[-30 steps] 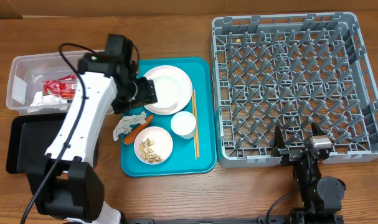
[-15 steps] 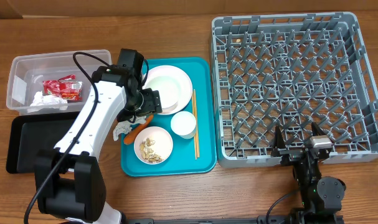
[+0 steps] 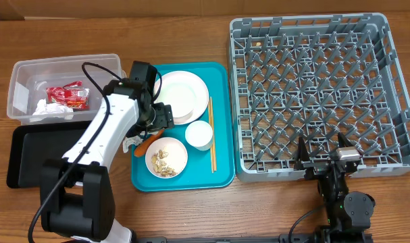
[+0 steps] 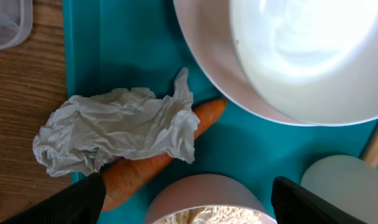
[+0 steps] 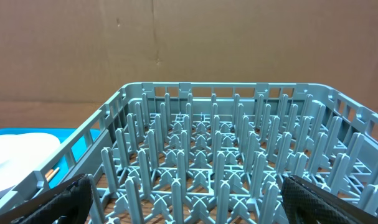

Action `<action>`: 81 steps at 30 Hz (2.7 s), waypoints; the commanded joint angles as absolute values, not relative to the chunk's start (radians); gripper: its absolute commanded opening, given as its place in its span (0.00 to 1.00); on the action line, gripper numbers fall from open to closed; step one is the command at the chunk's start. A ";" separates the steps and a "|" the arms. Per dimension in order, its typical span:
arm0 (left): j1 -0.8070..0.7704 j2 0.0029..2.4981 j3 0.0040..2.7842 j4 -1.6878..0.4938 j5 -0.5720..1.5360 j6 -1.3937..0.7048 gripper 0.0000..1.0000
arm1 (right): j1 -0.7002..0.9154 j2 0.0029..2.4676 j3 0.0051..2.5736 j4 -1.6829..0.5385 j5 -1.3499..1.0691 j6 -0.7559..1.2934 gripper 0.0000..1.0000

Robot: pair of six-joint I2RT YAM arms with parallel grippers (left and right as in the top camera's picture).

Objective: Sort waste into correct bins and load items into the dishwasher
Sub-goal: 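Reach the left gripper to the second white tissue and grasp it, then carry the tissue left and release it into the clear bin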

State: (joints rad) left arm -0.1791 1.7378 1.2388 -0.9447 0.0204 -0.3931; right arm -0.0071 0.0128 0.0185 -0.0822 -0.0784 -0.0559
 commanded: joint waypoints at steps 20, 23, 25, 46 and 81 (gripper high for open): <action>-0.179 1.746 1.106 -0.783 -0.034 -0.407 0.76 | -0.013 0.003 0.008 -0.077 -0.080 -0.052 1.00; -0.179 1.746 1.094 -0.769 -0.034 -0.407 0.77 | -0.013 0.003 0.008 -0.077 -0.080 -0.052 1.00; -0.179 1.746 1.089 -0.762 -0.034 -0.407 0.76 | -0.013 0.003 0.008 -0.077 -0.080 -0.052 1.00; -0.177 1.744 1.122 -0.782 -0.041 -0.396 0.04 | -0.013 0.003 0.008 -0.077 -0.080 -0.052 1.00; 0.128 1.743 1.701 -1.105 -0.061 -0.428 0.04 | -0.013 0.003 0.008 -0.077 -0.080 -0.052 1.00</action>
State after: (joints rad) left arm 0.0731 1.7412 1.6695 -1.1149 -0.1123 -0.4057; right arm -0.0071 0.0128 0.0185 -0.0822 -0.0788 -0.0555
